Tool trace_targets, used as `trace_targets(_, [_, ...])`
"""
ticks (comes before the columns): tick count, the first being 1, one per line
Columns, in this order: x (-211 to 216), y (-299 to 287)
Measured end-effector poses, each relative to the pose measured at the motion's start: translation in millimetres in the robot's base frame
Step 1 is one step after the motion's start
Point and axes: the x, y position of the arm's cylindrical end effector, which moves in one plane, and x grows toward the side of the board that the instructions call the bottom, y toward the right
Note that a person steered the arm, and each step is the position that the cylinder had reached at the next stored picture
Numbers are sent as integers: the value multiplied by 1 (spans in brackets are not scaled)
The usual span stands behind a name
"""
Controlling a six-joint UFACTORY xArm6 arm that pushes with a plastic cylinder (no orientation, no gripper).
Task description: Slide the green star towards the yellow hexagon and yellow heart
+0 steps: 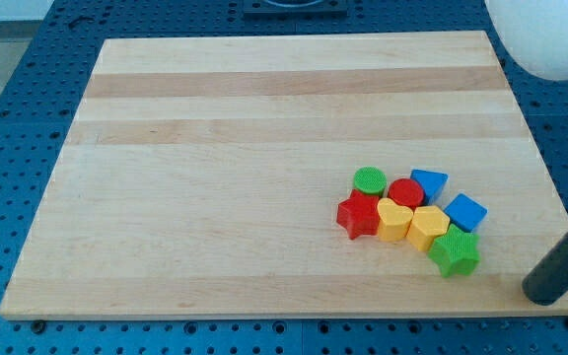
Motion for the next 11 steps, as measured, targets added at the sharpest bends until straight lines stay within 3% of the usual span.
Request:
trace_targets(2, [-27,-6])
trace_targets(5, [-26,-21])
trace_targets(11, [-15,-111])
